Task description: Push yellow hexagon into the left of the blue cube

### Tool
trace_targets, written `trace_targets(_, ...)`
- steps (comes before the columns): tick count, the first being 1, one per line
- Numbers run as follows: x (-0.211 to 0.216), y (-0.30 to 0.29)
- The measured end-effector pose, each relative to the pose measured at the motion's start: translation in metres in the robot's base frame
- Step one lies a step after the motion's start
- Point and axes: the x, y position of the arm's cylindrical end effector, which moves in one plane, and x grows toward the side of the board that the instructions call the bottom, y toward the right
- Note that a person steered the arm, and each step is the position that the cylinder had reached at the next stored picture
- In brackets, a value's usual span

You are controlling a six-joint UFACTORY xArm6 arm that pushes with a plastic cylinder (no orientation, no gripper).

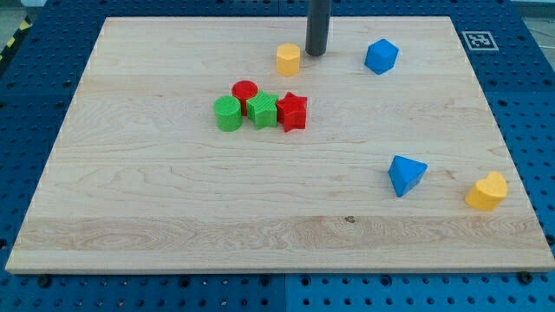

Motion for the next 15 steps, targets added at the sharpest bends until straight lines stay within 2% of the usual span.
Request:
trace_targets(1,0.030,0.023)
trace_targets(2,0.042,0.032)
trace_targets(5,0.043,0.032)
trace_targets(6,0.088,0.049)
trace_targets(15,0.089,-0.025)
